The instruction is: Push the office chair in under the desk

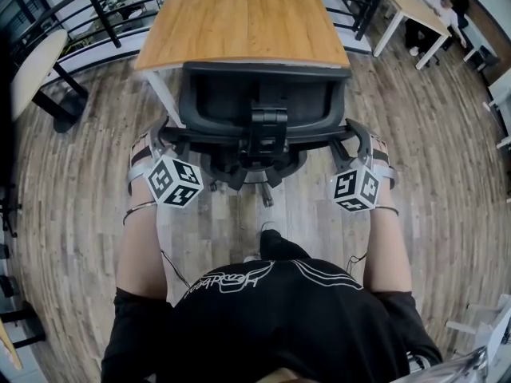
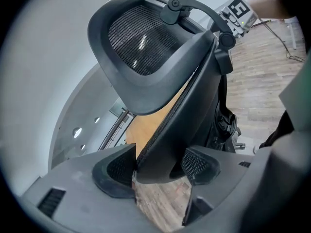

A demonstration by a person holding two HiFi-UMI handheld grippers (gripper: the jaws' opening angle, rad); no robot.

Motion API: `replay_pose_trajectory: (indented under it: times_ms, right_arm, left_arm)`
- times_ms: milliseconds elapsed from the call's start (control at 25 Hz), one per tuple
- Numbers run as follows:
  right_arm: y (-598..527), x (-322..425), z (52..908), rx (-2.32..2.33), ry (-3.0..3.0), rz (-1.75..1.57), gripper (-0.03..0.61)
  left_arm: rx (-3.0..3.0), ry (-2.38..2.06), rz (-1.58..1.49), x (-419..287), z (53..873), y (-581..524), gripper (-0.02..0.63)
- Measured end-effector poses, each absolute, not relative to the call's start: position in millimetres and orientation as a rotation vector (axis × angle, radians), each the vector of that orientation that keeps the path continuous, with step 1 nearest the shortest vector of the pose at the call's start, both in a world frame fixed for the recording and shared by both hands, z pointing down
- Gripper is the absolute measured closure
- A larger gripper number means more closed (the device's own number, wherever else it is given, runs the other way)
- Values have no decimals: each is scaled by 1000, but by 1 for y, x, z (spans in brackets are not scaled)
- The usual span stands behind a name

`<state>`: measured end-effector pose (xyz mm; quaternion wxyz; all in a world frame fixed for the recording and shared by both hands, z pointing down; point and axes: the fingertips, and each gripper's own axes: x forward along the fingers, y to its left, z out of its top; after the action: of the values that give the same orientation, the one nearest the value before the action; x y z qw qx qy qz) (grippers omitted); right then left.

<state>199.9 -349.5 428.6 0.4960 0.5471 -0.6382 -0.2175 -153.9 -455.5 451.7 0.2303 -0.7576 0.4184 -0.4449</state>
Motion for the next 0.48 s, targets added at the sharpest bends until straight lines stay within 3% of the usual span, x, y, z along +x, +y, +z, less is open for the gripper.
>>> replay_pose_trajectory:
  times_ms: [480]
  right_arm:
    - [-386,207,431,1300,-1633,-581,308]
  left_arm:
    - [-2037,1225,-1270,-150,457,-489,344]
